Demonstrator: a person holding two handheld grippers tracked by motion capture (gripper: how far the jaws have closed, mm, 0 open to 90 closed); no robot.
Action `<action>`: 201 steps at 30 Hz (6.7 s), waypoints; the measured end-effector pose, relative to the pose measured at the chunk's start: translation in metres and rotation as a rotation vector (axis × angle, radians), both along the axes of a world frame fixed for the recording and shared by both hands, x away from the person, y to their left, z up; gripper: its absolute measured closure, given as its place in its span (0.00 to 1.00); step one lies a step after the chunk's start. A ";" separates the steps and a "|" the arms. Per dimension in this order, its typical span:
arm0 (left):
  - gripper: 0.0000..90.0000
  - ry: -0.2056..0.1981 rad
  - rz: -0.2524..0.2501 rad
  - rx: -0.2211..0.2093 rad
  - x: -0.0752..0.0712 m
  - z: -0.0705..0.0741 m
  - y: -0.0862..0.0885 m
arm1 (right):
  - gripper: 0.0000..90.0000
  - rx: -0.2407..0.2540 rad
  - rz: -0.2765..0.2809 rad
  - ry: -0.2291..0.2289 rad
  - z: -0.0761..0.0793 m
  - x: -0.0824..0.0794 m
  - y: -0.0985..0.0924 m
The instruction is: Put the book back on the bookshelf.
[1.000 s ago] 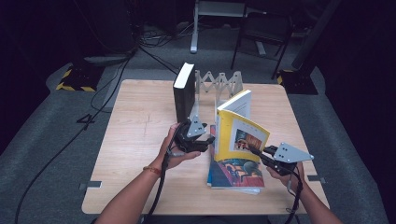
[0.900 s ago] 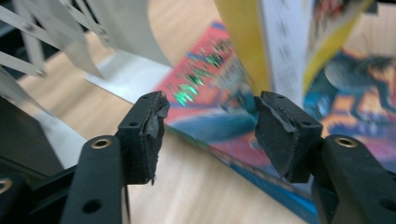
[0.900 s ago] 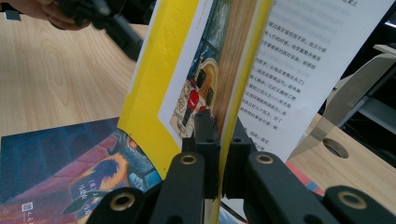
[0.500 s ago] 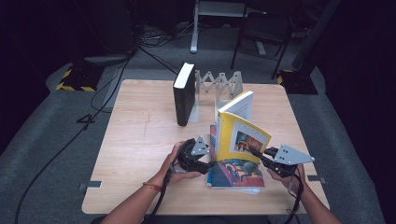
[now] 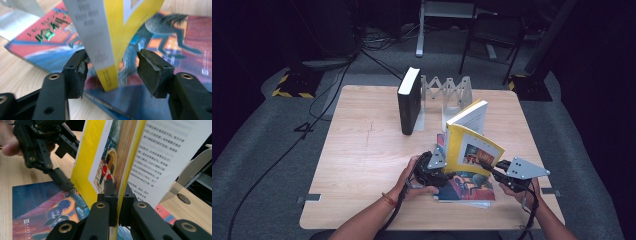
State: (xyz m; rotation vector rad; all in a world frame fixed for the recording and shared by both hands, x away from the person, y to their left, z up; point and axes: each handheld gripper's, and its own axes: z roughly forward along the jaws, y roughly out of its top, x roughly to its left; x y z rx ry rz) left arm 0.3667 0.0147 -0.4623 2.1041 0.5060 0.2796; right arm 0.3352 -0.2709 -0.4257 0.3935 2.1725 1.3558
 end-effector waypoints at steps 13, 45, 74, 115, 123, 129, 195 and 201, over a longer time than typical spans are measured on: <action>0.68 -0.079 -0.006 -0.122 0.007 0.032 0.008 | 0.94 -0.014 -0.025 -0.002 -0.001 0.000 0.000; 0.78 -0.113 -0.107 -0.095 0.000 0.039 0.001 | 0.43 0.041 -0.187 0.064 0.002 0.029 0.004; 0.82 -0.221 -0.029 -0.195 0.001 0.097 -0.019 | 0.45 -0.002 -0.192 0.060 0.003 0.027 0.003; 0.82 -0.259 0.214 -0.271 0.030 0.119 0.028 | 0.44 -0.007 -0.202 0.139 -0.006 0.030 -0.021; 0.82 -0.269 0.313 -0.258 0.040 0.120 0.052 | 0.41 -0.078 -0.164 0.185 -0.011 0.031 -0.014; 0.82 -0.282 0.408 -0.238 0.048 0.118 0.065 | 0.40 -0.083 -0.192 0.202 -0.011 0.033 -0.022; 0.82 -0.244 0.721 -0.178 0.077 0.060 0.073 | 0.39 -0.159 -0.216 0.219 -0.019 0.036 -0.021; 0.82 -0.288 0.766 -0.145 0.074 0.059 0.065 | 0.39 -0.167 -0.214 0.223 -0.020 0.035 -0.020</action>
